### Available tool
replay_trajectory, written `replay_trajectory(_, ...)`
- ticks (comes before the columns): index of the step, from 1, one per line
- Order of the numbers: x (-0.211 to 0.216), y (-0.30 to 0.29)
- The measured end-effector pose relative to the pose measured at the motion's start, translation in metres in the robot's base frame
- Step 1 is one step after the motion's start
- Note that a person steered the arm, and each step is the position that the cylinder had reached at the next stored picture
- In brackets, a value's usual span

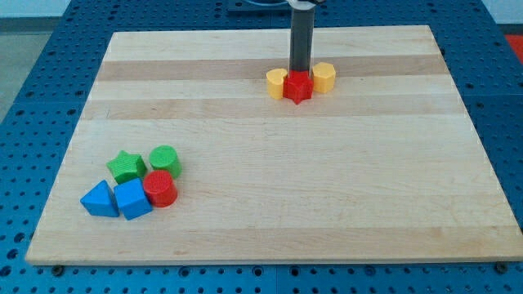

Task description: Push the red star along with red circle up

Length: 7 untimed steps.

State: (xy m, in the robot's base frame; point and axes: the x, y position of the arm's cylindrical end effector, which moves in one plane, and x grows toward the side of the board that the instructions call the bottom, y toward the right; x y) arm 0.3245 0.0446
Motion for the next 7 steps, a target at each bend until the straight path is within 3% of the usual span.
replay_trajectory(4, 0.105, 0.000)
replay_trajectory(7, 0.157, -0.003)
